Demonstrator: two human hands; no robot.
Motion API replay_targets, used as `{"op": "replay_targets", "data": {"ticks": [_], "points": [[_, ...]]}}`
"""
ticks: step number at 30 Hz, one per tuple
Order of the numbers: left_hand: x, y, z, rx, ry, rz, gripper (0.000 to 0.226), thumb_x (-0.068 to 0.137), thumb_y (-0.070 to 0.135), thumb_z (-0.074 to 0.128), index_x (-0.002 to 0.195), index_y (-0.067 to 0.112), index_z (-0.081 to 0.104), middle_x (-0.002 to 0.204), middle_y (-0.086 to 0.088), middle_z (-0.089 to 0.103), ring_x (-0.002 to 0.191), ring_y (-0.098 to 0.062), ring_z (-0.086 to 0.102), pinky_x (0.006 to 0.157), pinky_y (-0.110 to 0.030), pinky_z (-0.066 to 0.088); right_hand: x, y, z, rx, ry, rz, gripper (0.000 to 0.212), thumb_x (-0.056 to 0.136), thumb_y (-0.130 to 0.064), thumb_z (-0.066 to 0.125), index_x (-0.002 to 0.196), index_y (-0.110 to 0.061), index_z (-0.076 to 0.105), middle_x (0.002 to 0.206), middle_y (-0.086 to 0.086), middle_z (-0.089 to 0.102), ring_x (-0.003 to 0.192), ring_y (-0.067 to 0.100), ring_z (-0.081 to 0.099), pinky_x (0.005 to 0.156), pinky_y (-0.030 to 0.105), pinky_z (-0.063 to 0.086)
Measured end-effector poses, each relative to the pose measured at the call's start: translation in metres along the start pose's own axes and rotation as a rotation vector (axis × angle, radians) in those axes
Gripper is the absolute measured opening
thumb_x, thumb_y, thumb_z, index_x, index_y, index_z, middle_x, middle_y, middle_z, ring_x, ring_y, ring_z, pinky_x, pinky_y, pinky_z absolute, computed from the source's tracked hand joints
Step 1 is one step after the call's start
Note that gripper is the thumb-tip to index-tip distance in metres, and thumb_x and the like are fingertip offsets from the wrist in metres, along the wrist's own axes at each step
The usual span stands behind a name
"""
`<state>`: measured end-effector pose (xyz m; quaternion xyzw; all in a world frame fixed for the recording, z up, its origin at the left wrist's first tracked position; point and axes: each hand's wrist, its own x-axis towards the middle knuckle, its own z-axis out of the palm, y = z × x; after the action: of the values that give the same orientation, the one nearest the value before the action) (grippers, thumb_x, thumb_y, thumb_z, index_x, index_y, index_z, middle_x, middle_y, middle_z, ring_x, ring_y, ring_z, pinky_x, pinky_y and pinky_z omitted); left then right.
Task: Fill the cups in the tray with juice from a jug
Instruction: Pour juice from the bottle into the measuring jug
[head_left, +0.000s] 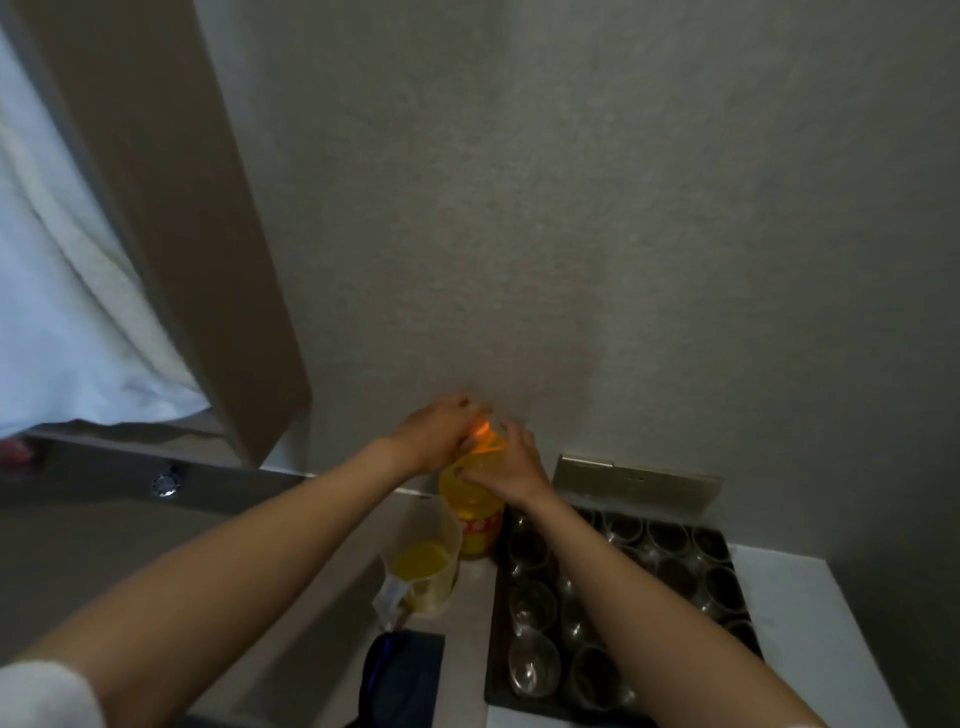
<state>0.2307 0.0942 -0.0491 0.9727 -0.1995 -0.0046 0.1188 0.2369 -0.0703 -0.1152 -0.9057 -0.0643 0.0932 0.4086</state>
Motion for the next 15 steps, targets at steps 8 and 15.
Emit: {"op": "replay_targets", "data": {"ticks": [8,15], "points": [[0.02,-0.007,-0.018,0.364,-0.096,0.259,0.026,0.098,0.011,0.055,0.124,0.008,0.059,0.126,-0.015,0.055,0.113,-0.032,0.057,0.086,-0.036,0.044,0.02,0.012,0.018,0.12,-0.04,-0.037,0.098,0.06,-0.038,0.099,0.142,-0.025,0.045,0.141,0.005,0.043,0.136,0.025,0.043,0.11,0.034,0.04],[0.03,-0.02,-0.015,0.689,-0.03,0.535,0.028,0.085,0.023,0.043,0.093,0.016,0.069,0.092,-0.002,0.066,0.08,-0.019,0.065,0.065,-0.027,0.051,0.021,0.021,0.026,0.168,0.005,-0.049,0.105,0.06,-0.045,0.098,0.147,-0.027,0.041,0.145,0.003,0.038,0.136,0.023,0.042,0.113,0.039,0.041]]}}
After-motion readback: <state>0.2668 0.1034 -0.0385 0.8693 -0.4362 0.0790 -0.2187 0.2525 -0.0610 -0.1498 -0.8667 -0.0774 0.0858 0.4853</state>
